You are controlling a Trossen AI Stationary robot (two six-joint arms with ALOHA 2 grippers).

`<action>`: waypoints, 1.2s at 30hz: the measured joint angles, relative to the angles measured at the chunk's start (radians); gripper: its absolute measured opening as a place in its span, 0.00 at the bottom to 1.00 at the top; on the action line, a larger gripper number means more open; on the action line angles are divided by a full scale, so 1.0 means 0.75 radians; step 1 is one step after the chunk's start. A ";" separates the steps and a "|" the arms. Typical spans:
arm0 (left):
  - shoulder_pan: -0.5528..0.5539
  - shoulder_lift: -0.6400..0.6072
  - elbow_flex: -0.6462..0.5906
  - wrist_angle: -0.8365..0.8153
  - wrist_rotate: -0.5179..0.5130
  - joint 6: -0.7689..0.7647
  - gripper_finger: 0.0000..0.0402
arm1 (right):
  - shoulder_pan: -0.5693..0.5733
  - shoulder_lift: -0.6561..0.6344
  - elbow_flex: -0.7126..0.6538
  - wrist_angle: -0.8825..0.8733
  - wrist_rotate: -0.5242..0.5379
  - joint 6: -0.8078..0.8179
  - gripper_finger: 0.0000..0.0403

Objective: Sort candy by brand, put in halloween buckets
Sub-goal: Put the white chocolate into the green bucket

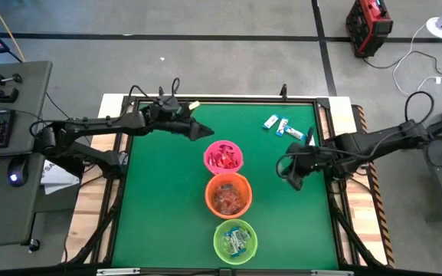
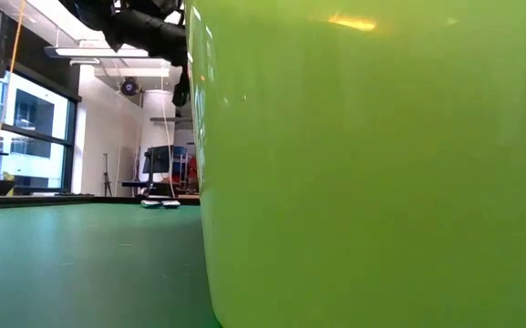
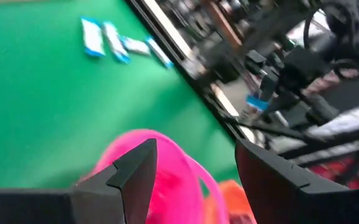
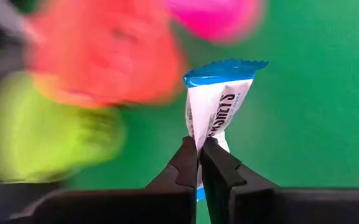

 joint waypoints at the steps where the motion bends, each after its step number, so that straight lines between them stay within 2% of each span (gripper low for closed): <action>1: -0.017 0.000 0.000 0.002 0.015 -0.012 0.51 | 0.019 0.014 0.001 0.133 -0.041 -0.014 0.00; 6: -0.102 0.000 0.001 0.011 0.022 -0.013 0.51 | 0.146 0.160 0.003 0.700 -0.151 0.000 0.00; 11: -0.139 -0.006 0.001 0.002 0.046 0.054 0.51 | 0.292 0.389 0.006 1.026 -0.156 0.134 0.00; 13: -0.125 -0.025 0.001 -0.019 0.073 0.103 0.51 | 0.340 0.497 0.053 1.053 -0.156 0.197 0.00; 17: -0.070 -0.097 0.001 -0.125 0.071 0.238 0.51 | 0.415 0.723 0.264 0.953 -0.156 0.223 0.00; 23: -0.003 -0.195 0.001 -0.249 0.063 0.371 0.51 | 0.436 1.012 0.606 0.586 -0.164 0.248 0.00; 32: 0.002 -0.228 0.001 -0.302 0.060 0.423 0.51 | 0.432 1.269 0.996 0.332 -0.185 0.333 0.01; 36: 0.002 -0.228 0.001 -0.322 0.060 0.429 0.51 | 0.432 1.338 1.111 0.107 -0.196 0.389 0.11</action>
